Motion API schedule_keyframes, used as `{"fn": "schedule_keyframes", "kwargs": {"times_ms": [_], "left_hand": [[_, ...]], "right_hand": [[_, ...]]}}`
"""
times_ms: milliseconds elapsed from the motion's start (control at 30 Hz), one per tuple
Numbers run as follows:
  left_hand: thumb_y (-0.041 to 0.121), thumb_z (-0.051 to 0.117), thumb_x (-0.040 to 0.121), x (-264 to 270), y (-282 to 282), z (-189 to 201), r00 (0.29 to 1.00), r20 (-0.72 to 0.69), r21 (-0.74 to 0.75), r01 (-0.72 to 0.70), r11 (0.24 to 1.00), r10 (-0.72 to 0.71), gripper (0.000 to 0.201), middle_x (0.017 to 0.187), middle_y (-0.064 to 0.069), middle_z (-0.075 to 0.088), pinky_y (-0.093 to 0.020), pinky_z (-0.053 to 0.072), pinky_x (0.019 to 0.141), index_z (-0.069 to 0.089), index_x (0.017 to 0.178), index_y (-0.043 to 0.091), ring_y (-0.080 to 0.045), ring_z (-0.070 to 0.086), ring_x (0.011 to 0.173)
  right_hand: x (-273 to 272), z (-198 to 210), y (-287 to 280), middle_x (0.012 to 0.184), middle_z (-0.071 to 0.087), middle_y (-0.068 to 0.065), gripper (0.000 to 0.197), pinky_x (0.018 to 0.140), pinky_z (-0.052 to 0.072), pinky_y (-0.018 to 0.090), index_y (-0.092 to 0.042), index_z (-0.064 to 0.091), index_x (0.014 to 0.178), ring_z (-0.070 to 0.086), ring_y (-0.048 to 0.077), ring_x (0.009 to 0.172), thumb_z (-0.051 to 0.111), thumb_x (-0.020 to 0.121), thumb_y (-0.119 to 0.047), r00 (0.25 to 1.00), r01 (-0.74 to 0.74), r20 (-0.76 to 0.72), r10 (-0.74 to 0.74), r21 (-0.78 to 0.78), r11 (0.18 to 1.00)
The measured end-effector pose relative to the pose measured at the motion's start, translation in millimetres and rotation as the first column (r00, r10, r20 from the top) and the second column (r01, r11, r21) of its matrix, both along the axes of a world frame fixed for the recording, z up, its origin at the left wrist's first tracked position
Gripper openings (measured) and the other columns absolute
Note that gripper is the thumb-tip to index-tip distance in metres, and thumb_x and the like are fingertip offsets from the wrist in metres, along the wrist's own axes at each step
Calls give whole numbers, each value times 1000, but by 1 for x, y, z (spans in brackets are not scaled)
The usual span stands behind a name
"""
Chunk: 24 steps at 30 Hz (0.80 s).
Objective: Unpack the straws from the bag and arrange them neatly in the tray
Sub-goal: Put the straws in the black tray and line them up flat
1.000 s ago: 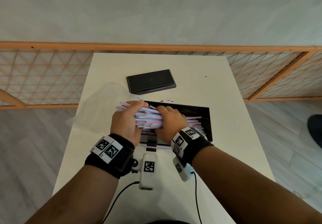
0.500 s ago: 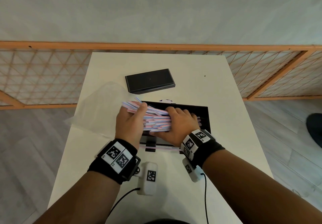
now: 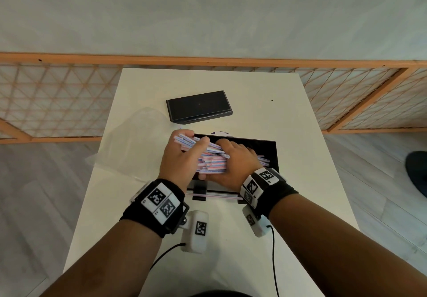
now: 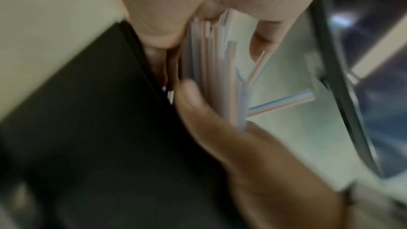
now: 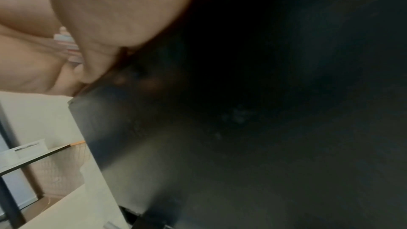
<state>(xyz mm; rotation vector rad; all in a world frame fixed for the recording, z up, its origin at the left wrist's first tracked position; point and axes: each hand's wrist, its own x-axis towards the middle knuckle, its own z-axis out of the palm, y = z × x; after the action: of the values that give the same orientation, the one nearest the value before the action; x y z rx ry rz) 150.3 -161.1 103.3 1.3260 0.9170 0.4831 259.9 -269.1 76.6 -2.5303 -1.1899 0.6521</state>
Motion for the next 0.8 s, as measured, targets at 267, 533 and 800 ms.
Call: {"fn": "schedule_keyframes", "kwargs": {"times_ms": [267, 533, 800], "left_hand": [[45, 58, 91, -10, 9, -7, 1000, -18, 487, 5, 873, 5, 33, 107, 8, 65, -31, 54, 84, 54, 116, 23, -12, 67, 95], [34, 60, 94, -5, 14, -11, 955, 113, 147, -289, 946, 274, 8, 93, -4, 73, -50, 55, 93, 65, 89, 28, -21, 70, 93], [40, 65, 83, -4, 18, -6, 963, 52, -19, -264, 964, 264, 26, 105, 2, 67, -48, 52, 98, 61, 106, 31, -25, 66, 108]], "right_hand": [[1, 8, 1, 124, 56, -5, 95, 104, 35, 55, -33, 42, 126, 51, 26, 116, 47, 54, -96, 999, 26, 42, -21, -142, 989], [1, 12, -8, 135, 48, -3, 118, 107, 31, 58, -31, 37, 134, 42, 27, 125, 43, 41, -103, 996, 60, 79, -49, -145, 988], [-9, 19, -16, 135, 47, -8, 83, 107, 33, 51, -38, 38, 141, 41, 21, 125, 38, 74, -87, 993, 2, 117, -19, 149, 989]]}}
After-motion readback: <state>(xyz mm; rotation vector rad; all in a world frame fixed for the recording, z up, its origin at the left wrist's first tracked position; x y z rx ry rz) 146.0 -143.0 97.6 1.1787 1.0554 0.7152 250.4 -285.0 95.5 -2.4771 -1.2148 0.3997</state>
